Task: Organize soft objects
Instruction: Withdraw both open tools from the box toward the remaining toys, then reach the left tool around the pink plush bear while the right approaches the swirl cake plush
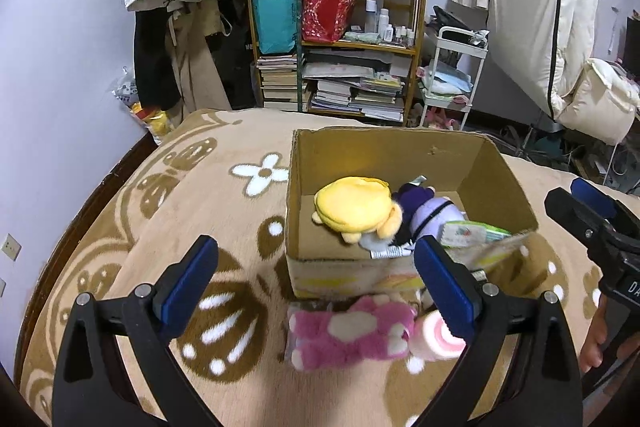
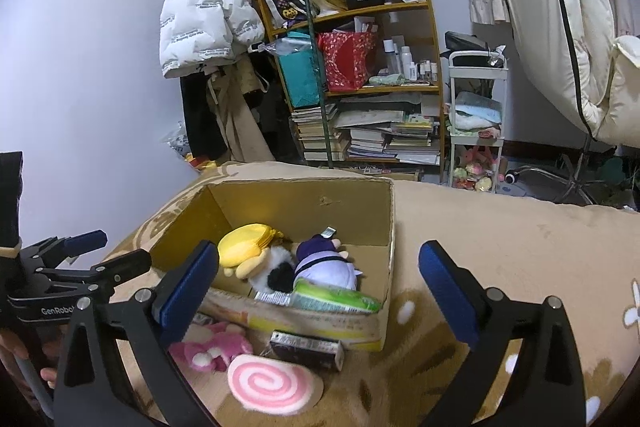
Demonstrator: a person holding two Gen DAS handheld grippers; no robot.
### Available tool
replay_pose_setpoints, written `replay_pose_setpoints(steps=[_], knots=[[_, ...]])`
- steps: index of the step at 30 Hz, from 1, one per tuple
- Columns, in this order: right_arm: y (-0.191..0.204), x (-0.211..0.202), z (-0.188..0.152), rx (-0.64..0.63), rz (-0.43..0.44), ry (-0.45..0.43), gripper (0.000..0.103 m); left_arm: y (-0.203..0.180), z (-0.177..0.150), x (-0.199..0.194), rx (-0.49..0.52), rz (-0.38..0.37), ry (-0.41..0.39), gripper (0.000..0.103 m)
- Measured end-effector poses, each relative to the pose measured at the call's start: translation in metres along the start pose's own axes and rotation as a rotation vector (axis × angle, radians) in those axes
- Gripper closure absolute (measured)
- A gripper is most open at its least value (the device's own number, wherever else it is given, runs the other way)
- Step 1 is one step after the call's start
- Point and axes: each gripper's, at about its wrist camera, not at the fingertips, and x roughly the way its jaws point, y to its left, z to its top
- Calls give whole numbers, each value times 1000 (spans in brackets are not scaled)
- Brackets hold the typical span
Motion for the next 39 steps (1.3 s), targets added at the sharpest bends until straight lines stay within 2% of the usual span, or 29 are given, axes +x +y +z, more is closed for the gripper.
replay_pose_setpoints(steps=[8, 14, 29, 39], knots=[[10, -22, -10, -5, 0, 31, 0, -1, -16, -23, 24, 4, 50, 5], [13, -22, -16, 17, 7, 83, 0, -5, -29, -25, 52, -2, 95, 5], [-2, 14, -31, 120, 27, 231, 0, -17, -47, 22, 78, -33, 251, 5], [0, 49, -44, 126, 36, 345, 0, -24, -50, 52, 90, -53, 327, 5]])
